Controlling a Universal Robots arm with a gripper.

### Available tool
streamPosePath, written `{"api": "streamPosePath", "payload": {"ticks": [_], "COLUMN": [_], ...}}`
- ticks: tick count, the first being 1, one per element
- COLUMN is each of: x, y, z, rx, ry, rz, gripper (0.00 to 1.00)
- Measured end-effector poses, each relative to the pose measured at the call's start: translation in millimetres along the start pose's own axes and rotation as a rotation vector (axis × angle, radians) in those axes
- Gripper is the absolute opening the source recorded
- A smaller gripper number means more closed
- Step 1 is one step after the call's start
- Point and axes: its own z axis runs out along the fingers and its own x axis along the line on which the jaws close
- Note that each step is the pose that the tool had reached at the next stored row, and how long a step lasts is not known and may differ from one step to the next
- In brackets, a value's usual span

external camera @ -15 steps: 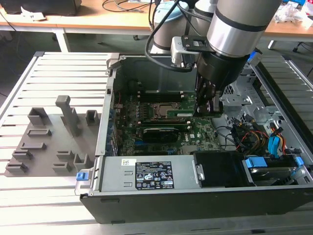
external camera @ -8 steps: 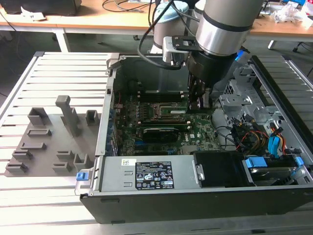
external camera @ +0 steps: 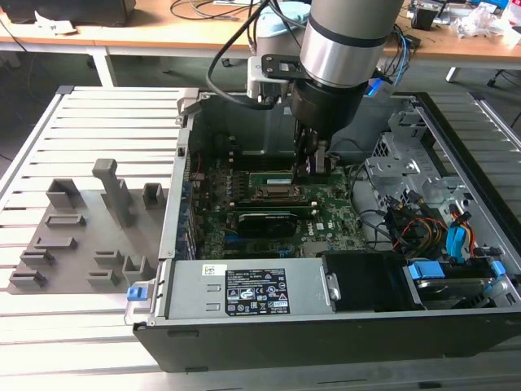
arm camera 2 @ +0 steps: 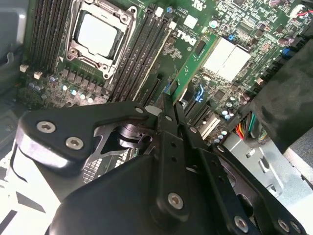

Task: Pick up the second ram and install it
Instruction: 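Pick up the second ram and move it above second insertion slot, then insert the second ram into the second slot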

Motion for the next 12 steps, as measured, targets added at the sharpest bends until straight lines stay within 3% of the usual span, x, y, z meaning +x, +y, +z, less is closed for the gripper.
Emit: {"api": "streamPosePath", "payload": {"ticks": [8, 12], "x": [-0.3, 0.0], "y": [0.7, 1.4], "z": [0.3, 4.2], "rx": [0.0001, 0.0000], "ry": [0.0001, 0.0000], "rz": [0.000, 0.000], "gripper": [0.14, 0.14]}}
